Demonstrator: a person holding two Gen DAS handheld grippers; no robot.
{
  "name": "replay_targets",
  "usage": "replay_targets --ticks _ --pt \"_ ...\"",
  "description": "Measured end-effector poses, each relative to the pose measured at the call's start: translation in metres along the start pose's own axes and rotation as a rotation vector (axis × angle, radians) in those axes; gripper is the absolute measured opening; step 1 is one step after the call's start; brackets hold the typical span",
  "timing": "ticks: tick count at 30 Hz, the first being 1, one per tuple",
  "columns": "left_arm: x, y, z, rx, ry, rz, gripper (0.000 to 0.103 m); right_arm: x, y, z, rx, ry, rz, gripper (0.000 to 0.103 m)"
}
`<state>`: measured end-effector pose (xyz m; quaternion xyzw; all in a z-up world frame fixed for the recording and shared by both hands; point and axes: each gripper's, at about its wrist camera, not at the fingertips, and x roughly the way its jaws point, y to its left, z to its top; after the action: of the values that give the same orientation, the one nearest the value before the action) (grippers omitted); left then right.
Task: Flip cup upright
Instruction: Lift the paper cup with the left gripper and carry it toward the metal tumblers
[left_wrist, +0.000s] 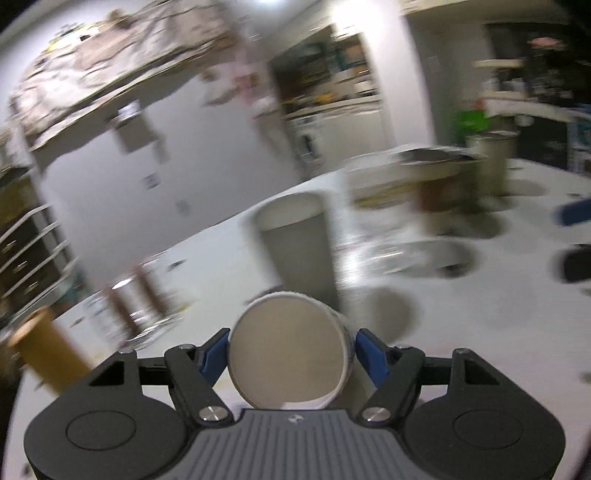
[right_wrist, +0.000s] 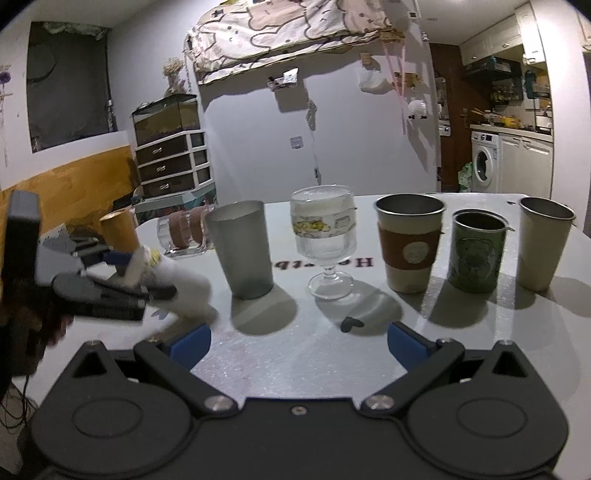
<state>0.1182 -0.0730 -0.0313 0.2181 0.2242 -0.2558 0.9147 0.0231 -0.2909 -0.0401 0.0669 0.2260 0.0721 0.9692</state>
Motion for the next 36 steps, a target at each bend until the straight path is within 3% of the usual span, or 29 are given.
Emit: replay_targets --ticks 7,10,17,19,21,25,32,36 --pt "-0.014 -0.055 0.0 -0.004 -0.044 -0.234 0.073 -0.01 -0.017 0.003 0.053 -0.029 -0.02 0.103" --pt "-0.012 -0.068 -0.008 0.002 -0.019 -0.29 0.073 -0.01 -0.023 0.002 0.065 -0.026 -0.024 0.103" --pt "0.001 -0.069 -0.029 -0.024 0.05 -0.25 0.077 0.012 -0.026 -0.003 0.084 0.046 -0.017 0.103" --pt "0.0 -0.068 -0.031 -0.038 0.046 -0.221 0.091 0.02 -0.024 -0.003 0.072 0.06 -0.017 0.103" --pt "-0.005 -0.066 -0.035 -0.067 0.033 -0.202 0.096 0.029 -0.023 0.003 0.063 0.068 -0.008 0.103" --pt "-0.018 -0.064 -0.046 -0.113 0.031 -0.191 0.096 0.058 -0.021 0.018 0.063 0.102 0.011 0.103" --pt "-0.022 -0.056 -0.058 -0.19 0.038 -0.137 0.096 0.121 -0.012 0.034 0.019 0.215 -0.034 0.101" --pt "-0.018 -0.046 -0.061 -0.247 0.045 -0.093 0.096 0.126 -0.013 0.031 -0.011 0.247 -0.072 0.1"
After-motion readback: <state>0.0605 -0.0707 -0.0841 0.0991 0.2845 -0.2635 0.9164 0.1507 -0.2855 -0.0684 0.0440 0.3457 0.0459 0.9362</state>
